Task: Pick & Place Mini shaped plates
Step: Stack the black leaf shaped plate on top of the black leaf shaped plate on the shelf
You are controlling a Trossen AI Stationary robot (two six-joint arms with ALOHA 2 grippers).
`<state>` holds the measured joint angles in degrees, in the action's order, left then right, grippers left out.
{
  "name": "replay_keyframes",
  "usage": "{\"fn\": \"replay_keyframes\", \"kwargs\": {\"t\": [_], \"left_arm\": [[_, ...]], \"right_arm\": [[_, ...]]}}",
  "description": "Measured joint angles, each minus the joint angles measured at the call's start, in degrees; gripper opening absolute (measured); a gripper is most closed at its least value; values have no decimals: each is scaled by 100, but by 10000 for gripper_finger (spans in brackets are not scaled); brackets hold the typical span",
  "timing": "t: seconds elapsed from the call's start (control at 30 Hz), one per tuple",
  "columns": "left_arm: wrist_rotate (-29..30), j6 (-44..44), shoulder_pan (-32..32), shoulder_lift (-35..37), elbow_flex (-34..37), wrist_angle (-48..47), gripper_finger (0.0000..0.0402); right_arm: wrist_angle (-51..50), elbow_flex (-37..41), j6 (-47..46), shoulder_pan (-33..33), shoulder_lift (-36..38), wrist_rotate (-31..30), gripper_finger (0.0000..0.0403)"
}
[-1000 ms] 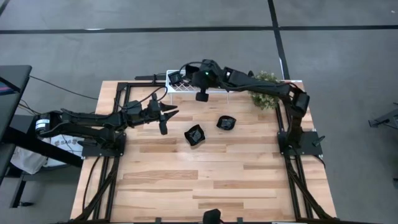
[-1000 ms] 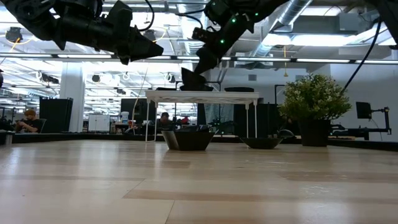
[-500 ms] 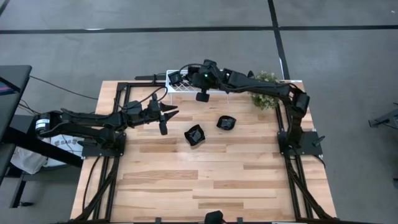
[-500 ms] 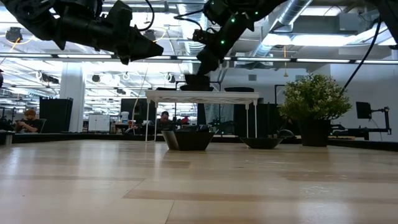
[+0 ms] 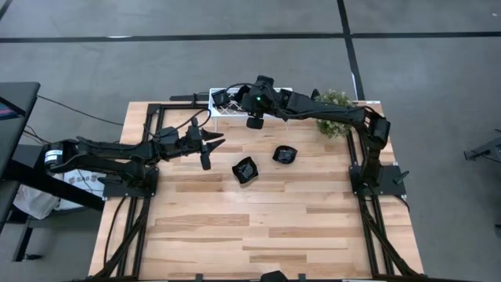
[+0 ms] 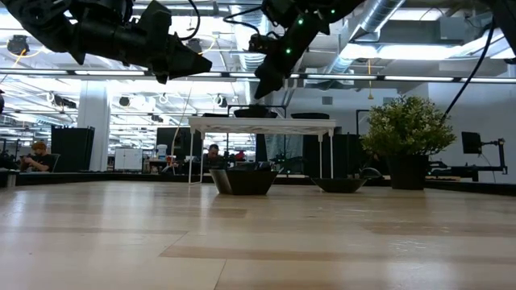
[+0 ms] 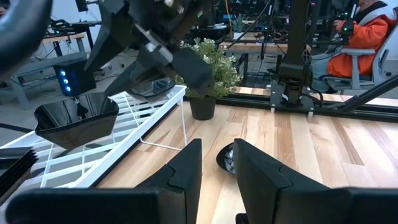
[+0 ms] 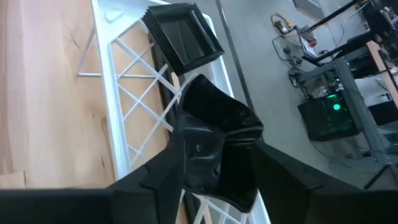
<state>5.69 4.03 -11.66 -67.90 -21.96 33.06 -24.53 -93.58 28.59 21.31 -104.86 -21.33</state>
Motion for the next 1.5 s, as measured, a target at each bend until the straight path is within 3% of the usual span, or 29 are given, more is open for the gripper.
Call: {"fn": "replay_keyframes", "kwargs": {"t": [0.23,0.47,0.57,0.8,0.97,1.17,1.5], "left_arm": [[-1,0,0,0,0,0,95],[-1,0,0,0,10,-1,95],[0,0,0,0,81,-9,95],[0,0,0,0,114,40,95],[0,0,0,0,114,68,95],[0,0,0,0,116,182,95],[0,0,0,0,116,262,95]], "right_arm": [[-68,24,-418,-108,427,348,173],[133,861,-1300,75,1524,2468,162],[584,1597,-1571,139,2127,2923,160],[1602,3582,-1852,47,3389,3000,164],[1762,4584,-1818,-228,3769,3022,167],[1628,5187,-1713,-628,3639,3013,165],[1282,5353,-1604,-943,3092,2753,159]]}}
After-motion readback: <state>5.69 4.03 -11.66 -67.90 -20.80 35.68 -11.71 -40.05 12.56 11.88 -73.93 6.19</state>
